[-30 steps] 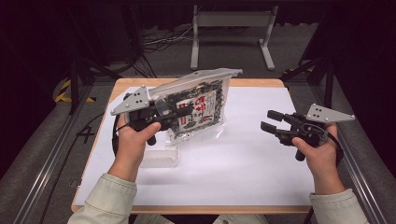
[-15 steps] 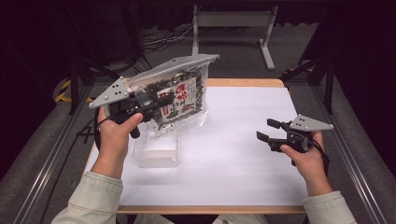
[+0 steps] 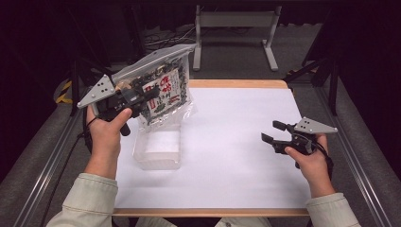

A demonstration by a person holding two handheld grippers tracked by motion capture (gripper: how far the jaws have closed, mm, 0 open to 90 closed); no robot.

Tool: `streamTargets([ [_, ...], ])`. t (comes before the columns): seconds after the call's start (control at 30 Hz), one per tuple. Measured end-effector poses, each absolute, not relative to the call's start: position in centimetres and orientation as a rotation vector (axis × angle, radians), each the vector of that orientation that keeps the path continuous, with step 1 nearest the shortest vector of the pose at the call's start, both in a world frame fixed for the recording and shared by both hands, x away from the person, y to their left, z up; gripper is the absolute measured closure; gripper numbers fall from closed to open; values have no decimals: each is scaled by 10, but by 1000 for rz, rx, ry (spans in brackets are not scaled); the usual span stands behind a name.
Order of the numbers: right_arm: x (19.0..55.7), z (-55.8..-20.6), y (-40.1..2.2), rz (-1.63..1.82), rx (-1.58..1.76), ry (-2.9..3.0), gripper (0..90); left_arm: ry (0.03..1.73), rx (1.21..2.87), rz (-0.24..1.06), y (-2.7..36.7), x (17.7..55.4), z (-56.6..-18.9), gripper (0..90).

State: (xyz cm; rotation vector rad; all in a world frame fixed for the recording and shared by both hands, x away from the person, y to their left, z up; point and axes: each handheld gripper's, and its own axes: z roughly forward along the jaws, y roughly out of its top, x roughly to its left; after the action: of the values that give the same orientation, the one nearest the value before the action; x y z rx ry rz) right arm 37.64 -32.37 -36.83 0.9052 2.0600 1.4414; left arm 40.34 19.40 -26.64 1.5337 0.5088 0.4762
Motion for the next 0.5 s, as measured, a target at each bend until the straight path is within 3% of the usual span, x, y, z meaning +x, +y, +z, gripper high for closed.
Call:
streamTargets([
  [0.5, 376, -368, -327, 1458, 916, 2045, 297, 571, 1500, 558, 208, 416, -299, 719],
])
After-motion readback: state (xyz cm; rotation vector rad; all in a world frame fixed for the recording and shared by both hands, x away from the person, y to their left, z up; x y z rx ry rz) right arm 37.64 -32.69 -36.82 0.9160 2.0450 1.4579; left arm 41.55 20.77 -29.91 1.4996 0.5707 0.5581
